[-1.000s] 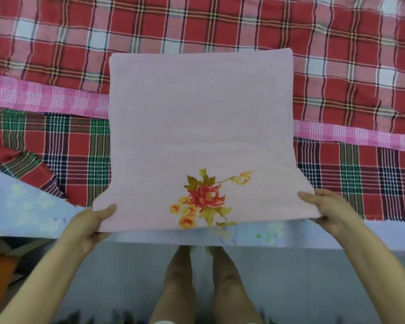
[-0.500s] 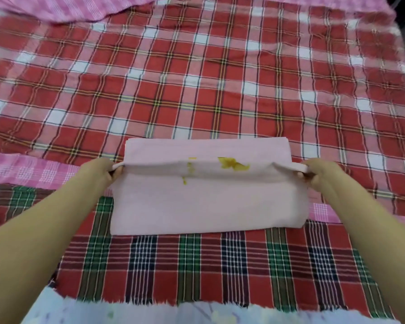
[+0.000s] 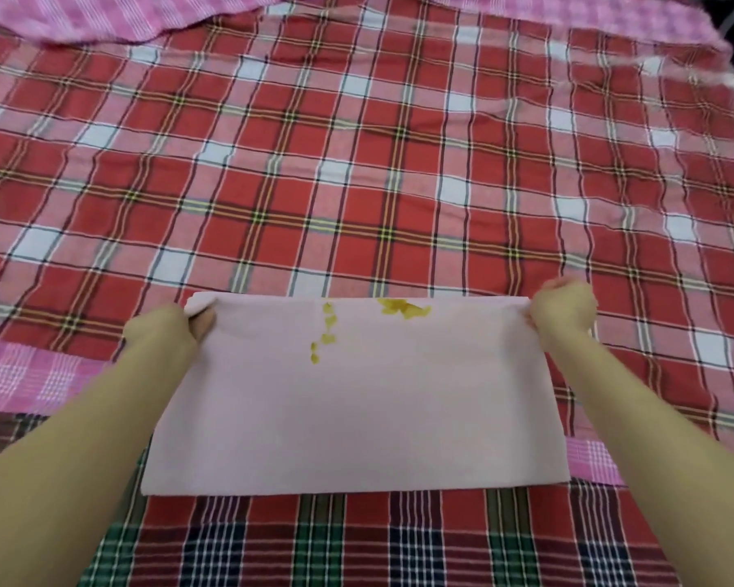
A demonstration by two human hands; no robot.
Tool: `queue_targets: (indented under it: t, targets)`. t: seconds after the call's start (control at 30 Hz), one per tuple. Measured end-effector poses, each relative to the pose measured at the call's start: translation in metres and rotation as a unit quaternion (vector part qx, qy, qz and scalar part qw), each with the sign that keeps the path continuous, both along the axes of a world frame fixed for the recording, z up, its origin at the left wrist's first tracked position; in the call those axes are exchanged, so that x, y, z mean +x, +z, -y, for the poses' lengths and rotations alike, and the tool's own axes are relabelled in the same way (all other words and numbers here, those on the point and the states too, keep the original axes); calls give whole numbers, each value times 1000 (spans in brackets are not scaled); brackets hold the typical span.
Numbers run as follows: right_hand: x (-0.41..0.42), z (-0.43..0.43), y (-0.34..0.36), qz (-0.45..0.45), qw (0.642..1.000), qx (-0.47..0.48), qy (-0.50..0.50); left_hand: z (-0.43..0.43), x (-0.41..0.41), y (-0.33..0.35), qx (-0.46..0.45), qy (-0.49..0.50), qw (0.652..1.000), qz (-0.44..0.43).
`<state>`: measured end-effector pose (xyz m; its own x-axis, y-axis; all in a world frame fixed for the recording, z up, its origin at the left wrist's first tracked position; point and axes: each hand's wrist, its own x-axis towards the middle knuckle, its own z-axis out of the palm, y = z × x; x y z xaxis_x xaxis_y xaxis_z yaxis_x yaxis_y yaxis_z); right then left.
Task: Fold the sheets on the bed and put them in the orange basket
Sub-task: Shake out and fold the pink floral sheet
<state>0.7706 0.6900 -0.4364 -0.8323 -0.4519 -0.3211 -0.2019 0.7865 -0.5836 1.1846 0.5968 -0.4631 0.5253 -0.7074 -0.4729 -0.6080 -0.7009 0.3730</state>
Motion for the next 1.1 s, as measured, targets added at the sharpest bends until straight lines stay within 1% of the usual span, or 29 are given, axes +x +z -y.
queue_targets:
  t: [0.03, 0.07, 0.1, 0.13, 0.17, 0.2, 0.23, 0.27, 0.3, 0.33, 0.37, 0.43, 0.47, 0.57, 0.63, 0.67, 0.7, 0.77, 0.8, 0.87, 0.9, 0.93, 0.97, 1.0, 1.03, 1.1]
  targets:
    - [10, -2, -5, -107, 992, -6, 60, 0, -5, -5, -53, 56, 997, -20]
    - [20, -9, -10, -202, 968, -21, 144, -4, -14, -4, -92, 104, 989, -39]
    - [35, -16, -16, -264, 934, -67, 231, -13, -23, 0, -171, 113, 979, -22]
    - [52, -25, -21, -297, 896, -91, 316, -25, -36, -1, -236, 33, 971, 33]
    - [69, -32, -26, -313, 860, -96, 392, -40, -50, 0, -275, -106, 951, 90]
    - [81, -39, -37, -320, 824, -80, 461, -57, -66, -3, -297, -253, 913, 121]
    - [91, -44, -49, -328, 791, -52, 513, -76, -86, -8, -300, -388, 859, 146]
    - [93, -45, -60, -335, 765, -24, 550, -92, -102, -23, -281, -495, 807, 160]
    - [88, -46, -72, -341, 753, 2, 563, -107, -118, -32, -252, -557, 773, 166]
    - [76, -44, -80, -336, 756, 29, 562, -117, -130, -42, -224, -583, 765, 157]
    - [60, -43, -86, -328, 771, 53, 543, -123, -139, -50, -193, -590, 770, 149]
    - [26, -45, -92, -311, 812, 86, 486, -121, -147, -58, -163, -577, 786, 151]
    - [12, -50, -94, -305, 826, 101, 463, -119, -148, -63, -154, -571, 791, 153]
    - [-2, -83, -93, -306, 867, 105, 378, -117, -147, -67, -149, -556, 802, 160]
    - [6, -115, -86, -255, 916, 99, 295, -133, -153, -64, -161, -539, 813, 147]
    - [13, -131, -81, -222, 937, 96, 252, -149, -156, -61, -164, -542, 813, 139]
    - [21, -146, -75, -203, 949, 94, 223, -167, -158, -59, -166, -549, 808, 136]
    - [34, -165, -63, -182, 956, 103, 206, -199, -158, -57, -163, -563, 800, 132]
    - [36, -169, -60, -151, 962, 112, 199, -207, -157, -57, -156, -565, 800, 129]
    - [29, -166, -51, -59, 976, 124, 167, -211, -156, -57, -134, -567, 802, 132]
    - [21, -160, -47, 7, 982, 113, 149, -208, -157, -57, -125, -572, 799, 137]
    - [16, -155, -39, 97, 984, 87, 119, -209, -155, -56, -108, -577, 798, 136]
    - [11, -147, -28, 192, 976, 62, 83, -206, -156, -55, -93, -582, 798, 128]
    - [12, -140, -14, 274, 959, 41, 57, -207, -156, -53, -74, -585, 799, 117]
    - [16, -134, 1, 314, 948, 27, 55, -207, -156, -51, -65, -589, 798, 108]
    - [34, -124, 33, 290, 951, -4, 103, -204, -151, -42, -52, -591, 801, 82]
